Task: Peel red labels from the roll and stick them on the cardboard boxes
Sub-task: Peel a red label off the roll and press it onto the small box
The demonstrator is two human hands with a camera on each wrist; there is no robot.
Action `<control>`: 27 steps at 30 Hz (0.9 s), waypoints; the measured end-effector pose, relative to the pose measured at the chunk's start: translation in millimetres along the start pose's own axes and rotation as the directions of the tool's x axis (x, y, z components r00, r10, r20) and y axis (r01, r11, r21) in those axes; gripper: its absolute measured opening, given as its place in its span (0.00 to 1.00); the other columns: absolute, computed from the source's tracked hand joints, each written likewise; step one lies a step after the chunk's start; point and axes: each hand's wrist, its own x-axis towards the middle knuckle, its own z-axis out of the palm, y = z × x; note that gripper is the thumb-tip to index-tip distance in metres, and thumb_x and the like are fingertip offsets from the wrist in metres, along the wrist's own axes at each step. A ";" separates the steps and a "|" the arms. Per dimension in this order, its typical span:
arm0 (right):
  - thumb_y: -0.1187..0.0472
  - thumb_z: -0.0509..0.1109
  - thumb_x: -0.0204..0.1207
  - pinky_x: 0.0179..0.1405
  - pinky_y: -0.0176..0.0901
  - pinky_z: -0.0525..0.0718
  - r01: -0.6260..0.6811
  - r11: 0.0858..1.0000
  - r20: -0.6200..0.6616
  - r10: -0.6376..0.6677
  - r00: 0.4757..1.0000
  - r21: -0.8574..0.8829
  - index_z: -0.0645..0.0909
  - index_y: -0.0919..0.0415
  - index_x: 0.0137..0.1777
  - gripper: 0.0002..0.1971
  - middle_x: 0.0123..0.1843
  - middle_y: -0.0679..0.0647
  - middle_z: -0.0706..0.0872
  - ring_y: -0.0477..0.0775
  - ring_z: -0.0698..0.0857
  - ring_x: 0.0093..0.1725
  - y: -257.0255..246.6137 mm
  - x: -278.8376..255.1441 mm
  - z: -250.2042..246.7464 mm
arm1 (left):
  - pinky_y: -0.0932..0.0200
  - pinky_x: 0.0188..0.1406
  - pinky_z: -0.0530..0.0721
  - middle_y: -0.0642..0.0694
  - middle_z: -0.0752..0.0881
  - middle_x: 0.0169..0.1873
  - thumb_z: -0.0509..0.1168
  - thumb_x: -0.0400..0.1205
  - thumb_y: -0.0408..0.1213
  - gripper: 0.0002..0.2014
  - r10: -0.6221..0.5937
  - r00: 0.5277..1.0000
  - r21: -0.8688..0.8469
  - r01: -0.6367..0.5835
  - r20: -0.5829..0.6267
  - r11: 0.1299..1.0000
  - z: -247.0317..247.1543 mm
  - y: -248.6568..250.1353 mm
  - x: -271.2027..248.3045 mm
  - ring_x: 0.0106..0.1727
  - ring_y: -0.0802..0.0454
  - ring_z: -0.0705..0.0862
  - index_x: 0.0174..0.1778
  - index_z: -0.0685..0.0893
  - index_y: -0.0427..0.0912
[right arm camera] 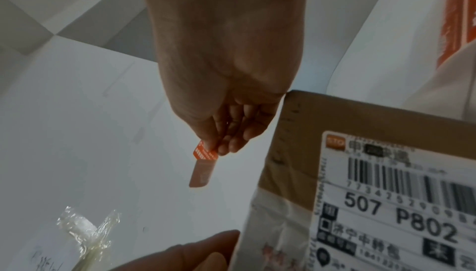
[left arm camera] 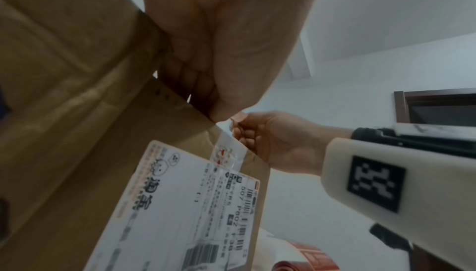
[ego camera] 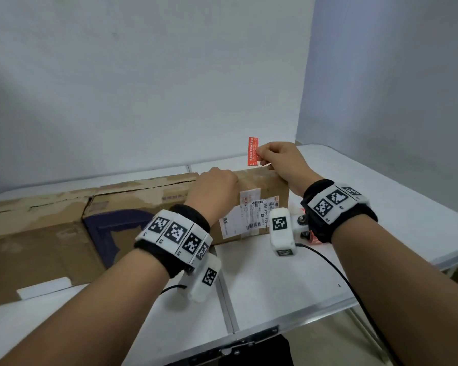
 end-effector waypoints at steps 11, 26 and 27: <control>0.63 0.69 0.78 0.33 0.34 0.80 -0.041 0.998 0.109 0.045 0.993 -0.039 0.86 0.59 0.38 0.08 0.31 0.51 0.83 0.42 0.80 0.28 4.5 4.0 15.6 | 0.53 0.33 0.66 0.41 0.84 0.38 0.54 0.82 0.28 0.16 0.048 0.999 0.018 -0.049 0.016 0.999 -4.4 3.0 -14.9 0.38 0.40 0.80 0.65 0.75 0.42; 0.64 0.72 0.73 0.45 0.47 0.82 -0.019 1.000 0.116 0.020 0.993 -0.012 0.88 0.74 0.45 0.10 0.40 0.65 0.86 0.55 0.81 0.38 10.9 -9.9 5.9 | 0.48 0.32 0.85 0.53 0.87 0.32 0.59 0.81 0.59 0.16 0.016 0.988 -0.111 -0.033 -0.155 0.993 3.8 -1.7 -16.3 0.28 0.47 0.81 0.57 0.69 0.54; 0.64 0.72 0.73 0.45 0.46 0.82 -0.018 1.000 0.119 0.020 0.993 -0.013 0.88 0.74 0.45 0.10 0.39 0.64 0.86 0.54 0.82 0.38 10.8 -10.1 6.2 | 0.48 0.33 0.85 0.53 0.87 0.32 0.59 0.81 0.59 0.15 0.009 0.988 -0.114 -0.027 -0.156 0.993 4.9 -1.5 -16.0 0.29 0.47 0.82 0.56 0.69 0.55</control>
